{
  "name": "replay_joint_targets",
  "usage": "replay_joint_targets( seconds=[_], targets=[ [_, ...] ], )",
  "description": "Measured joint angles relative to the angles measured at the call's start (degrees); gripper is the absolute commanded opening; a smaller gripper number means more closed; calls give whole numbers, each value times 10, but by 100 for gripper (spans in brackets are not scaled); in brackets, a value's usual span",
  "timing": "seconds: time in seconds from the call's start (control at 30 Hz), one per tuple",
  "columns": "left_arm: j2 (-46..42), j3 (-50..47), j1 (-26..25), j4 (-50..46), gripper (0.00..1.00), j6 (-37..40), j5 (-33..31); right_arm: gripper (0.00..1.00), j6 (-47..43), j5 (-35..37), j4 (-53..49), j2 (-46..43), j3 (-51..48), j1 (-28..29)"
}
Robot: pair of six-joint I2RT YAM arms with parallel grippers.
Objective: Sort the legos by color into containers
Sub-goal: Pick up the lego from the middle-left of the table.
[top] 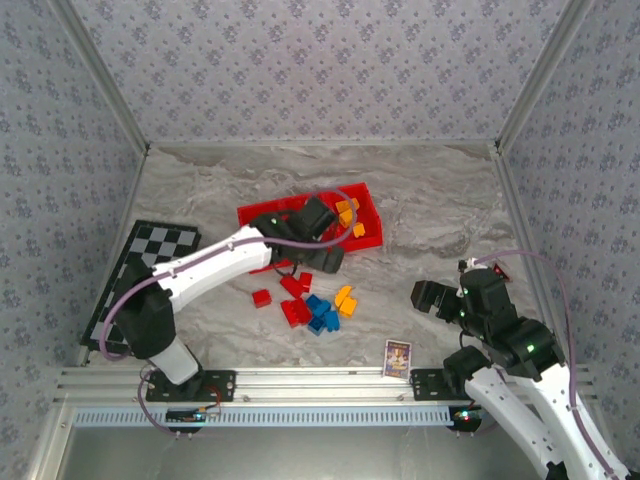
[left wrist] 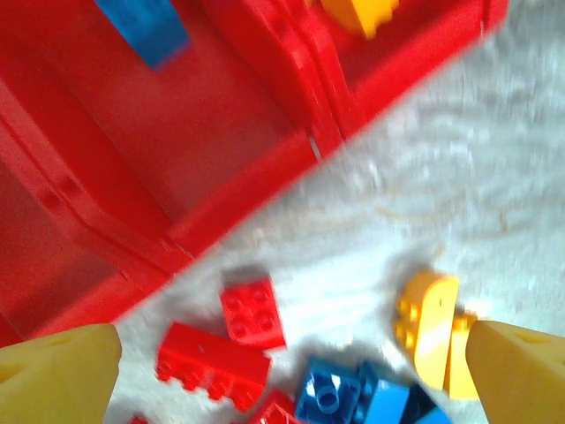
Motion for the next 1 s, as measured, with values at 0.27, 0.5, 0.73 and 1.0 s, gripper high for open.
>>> replay_joint_targets(
  seconds=[0.27,0.5,0.73,1.0],
  targets=[
    [-1,-48,-49,-17,89,0,34,100,0,-1,0,0,0,0],
    [70,6,-66,-14,81,0,80,100,1,1,0,0,0,0],
    [155,55,-82,-10,76,-6,108,100,2,1,0,0,0,0],
    [210,106,-81,-16,70,-16,108,100,8,6,0,0,0,0]
  ],
)
